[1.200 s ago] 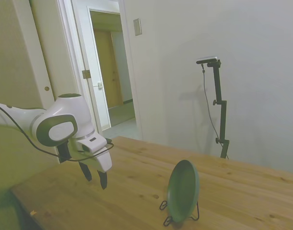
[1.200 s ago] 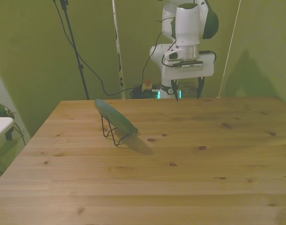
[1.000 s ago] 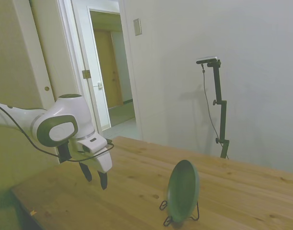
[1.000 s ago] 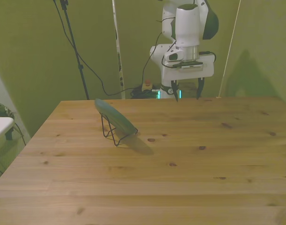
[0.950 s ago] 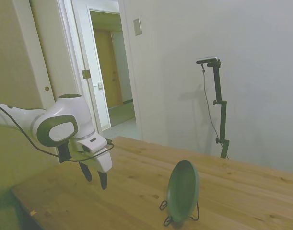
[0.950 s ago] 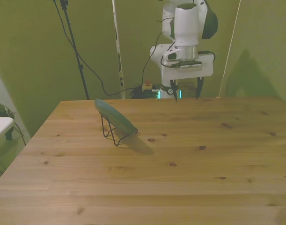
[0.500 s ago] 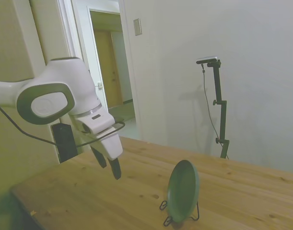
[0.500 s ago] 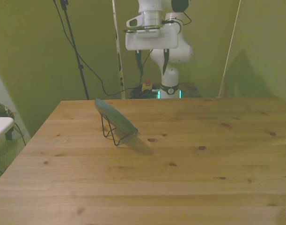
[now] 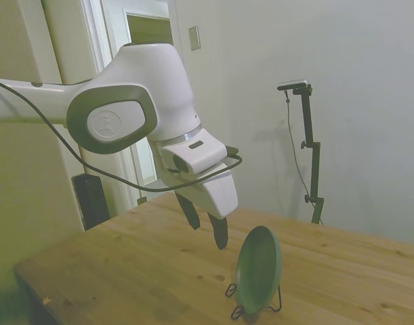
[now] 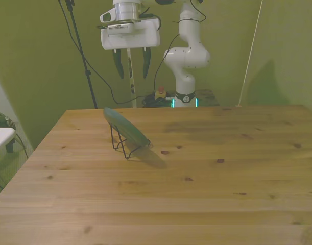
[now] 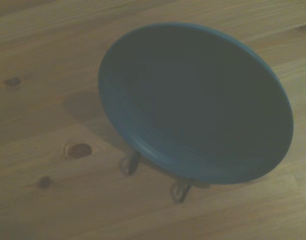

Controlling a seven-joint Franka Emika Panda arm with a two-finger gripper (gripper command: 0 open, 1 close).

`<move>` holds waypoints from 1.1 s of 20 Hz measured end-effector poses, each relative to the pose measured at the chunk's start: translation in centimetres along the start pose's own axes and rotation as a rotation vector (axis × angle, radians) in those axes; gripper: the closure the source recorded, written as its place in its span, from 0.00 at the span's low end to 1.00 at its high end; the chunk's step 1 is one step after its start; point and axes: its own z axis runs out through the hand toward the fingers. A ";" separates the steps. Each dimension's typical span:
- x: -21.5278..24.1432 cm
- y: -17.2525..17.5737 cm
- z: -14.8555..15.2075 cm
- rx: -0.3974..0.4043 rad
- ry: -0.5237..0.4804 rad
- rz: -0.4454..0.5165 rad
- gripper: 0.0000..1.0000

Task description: Unload the plate

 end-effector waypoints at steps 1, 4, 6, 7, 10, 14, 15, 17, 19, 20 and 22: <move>0.0 0.0 0.0 -0.001 -0.001 -0.002 0.00; 0.2 -0.1 0.3 -0.018 -0.015 -0.010 0.00; 1.4 -0.4 -0.4 -0.021 -0.007 -0.001 0.00; 2.3 -0.7 -0.9 -0.023 0.000 0.006 0.00; 5.8 -1.6 -2.1 -0.043 0.014 0.004 0.00; 9.3 -4.2 -0.8 -0.112 -0.009 -0.098 0.00; 9.7 -5.1 -0.3 -0.130 -0.017 -0.133 0.00; 10.1 -6.8 0.3 -0.166 -0.025 -0.213 0.00; 10.3 -8.3 0.8 -0.213 -0.007 -0.287 0.00; 10.2 -9.0 1.0 -0.236 0.003 -0.319 0.00; 9.7 -10.2 1.5 -0.291 0.023 -0.386 0.00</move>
